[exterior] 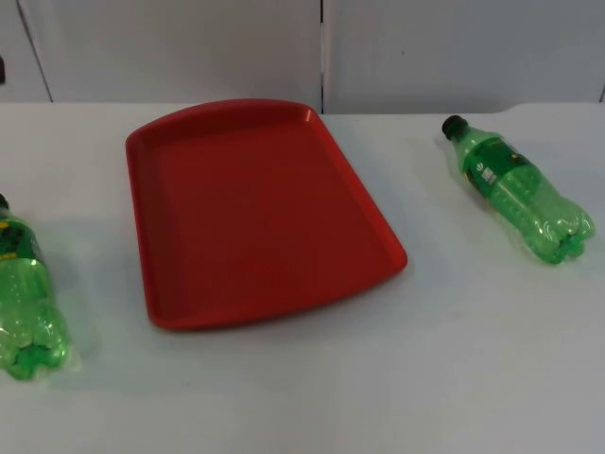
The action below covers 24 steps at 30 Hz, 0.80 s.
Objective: Place the bottle upright on the tray.
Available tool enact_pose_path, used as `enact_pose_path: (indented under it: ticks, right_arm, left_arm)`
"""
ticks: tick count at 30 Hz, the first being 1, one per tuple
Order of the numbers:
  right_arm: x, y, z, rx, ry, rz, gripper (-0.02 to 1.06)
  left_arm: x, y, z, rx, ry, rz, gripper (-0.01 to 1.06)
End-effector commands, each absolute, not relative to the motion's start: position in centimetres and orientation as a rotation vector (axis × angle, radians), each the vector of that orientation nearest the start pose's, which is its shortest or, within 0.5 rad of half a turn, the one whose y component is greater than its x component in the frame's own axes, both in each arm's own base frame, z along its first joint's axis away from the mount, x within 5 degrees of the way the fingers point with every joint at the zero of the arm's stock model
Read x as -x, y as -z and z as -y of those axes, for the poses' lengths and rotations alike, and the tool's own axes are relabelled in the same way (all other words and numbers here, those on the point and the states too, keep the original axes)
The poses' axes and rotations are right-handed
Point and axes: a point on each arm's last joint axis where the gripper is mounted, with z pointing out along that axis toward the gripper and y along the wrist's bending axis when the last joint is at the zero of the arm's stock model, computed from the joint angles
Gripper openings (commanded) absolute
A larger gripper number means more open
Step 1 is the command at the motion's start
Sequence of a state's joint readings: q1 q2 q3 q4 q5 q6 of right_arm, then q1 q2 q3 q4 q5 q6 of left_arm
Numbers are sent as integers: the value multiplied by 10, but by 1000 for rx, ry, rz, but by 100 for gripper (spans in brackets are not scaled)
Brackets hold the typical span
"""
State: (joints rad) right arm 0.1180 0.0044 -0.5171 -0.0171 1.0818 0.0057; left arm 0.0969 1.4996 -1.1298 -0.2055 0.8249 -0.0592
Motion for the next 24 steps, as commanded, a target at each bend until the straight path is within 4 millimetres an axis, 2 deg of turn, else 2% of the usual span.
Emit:
enact_pose_path:
  ticks: [1, 3, 4, 8, 15, 17, 24]
  right_arm:
    - [7, -280, 2, 103, -57, -2044, 105]
    - [7, -280, 2, 103, -57, -2044, 105]
    - [7, -280, 2, 103, -57, -2044, 105]
    - [7, -280, 2, 103, -57, -2044, 105]
    - [7, -280, 2, 103, -57, -2044, 105]
    - [7, -280, 2, 103, -57, -2044, 105]
    - [7, -280, 2, 103, -57, -2044, 105]
  left_arm:
    - [-314, -269, -14, 406, 259, -2675, 105]
    - [-323, -250, -15, 488, 267, -2712, 105]
    - [-323, -250, -15, 488, 267, -2712, 105]
    - [-335, -223, -19, 609, 237, -2747, 105]
    - [-344, -201, -25, 648, 160, -2784, 105]
    - [-351, -191, -26, 646, 145, -2817, 105]
    - [-369, -178, -28, 644, 133, -2835, 105]
